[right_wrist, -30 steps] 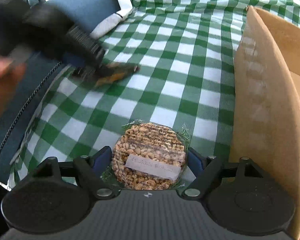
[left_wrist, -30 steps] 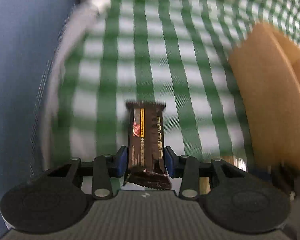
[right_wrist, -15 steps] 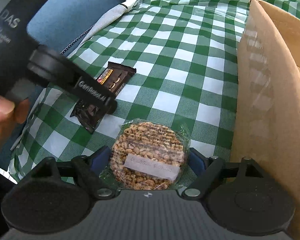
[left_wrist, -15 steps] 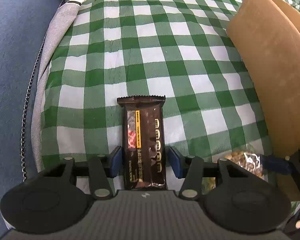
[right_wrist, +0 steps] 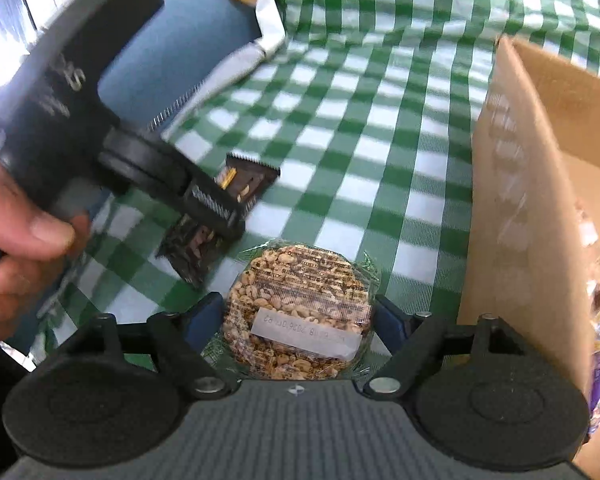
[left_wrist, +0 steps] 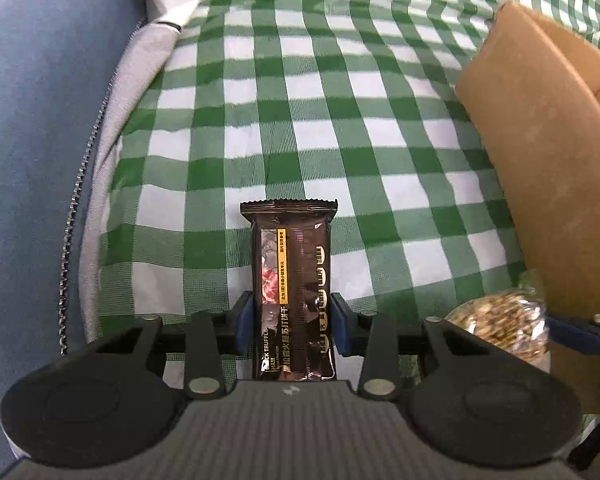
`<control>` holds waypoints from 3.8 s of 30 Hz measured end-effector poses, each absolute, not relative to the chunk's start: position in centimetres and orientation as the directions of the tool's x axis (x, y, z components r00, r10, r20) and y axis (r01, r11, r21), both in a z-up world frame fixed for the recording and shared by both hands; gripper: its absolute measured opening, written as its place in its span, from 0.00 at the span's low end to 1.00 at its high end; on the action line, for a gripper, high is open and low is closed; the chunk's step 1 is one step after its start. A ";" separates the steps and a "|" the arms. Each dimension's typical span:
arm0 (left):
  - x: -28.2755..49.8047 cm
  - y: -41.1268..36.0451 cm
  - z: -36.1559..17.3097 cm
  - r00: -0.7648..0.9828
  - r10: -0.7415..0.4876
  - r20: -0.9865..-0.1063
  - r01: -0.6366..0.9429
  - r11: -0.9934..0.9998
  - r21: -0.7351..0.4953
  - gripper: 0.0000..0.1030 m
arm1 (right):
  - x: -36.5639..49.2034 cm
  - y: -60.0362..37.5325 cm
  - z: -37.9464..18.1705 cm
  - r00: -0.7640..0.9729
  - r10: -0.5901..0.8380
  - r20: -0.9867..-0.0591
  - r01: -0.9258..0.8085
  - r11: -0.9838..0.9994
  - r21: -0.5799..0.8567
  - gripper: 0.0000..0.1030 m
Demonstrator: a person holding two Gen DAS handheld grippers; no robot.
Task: Organize snacks
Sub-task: 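Lift both held snacks and carry them over the cardboard box, then open both tools to drop the chocolate bar and nut cake into the box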
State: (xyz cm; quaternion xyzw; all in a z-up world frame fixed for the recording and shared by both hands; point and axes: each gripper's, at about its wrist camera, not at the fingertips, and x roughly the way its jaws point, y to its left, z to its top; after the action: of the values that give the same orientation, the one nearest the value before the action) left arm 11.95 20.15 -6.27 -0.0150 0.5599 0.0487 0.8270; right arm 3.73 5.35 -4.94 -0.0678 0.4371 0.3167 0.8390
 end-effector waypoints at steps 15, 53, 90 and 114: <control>7.3 18.3 -1.0 0.545 0.027 -0.838 -0.145 0.987 -0.063 0.42 | -0.8 0.8 3.6 0.569 0.542 -0.618 -0.647 0.759 0.070 0.79; 6.5 1.8 4.4 0.870 -0.243 -0.429 0.242 0.969 -0.058 0.42 | 3.6 -19.0 4.0 0.885 0.178 -0.430 -0.121 0.980 0.157 0.79; 8.6 -2.2 3.0 0.857 -0.324 -0.401 0.334 0.941 -0.049 0.42 | 6.0 -19.3 2.3 0.863 0.073 -0.501 -0.001 0.990 0.142 0.79; 8.3 -2.2 3.0 0.843 -0.364 -0.396 0.375 0.926 -0.051 0.64 | 7.1 -19.1 1.5 0.824 0.079 -0.560 -0.011 0.992 0.123 0.83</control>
State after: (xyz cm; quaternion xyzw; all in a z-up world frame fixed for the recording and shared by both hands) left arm 8.34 -2.20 3.02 0.0141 0.2033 -0.1924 0.9599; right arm 7.07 -19.06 1.47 0.0573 0.2954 0.0236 0.9534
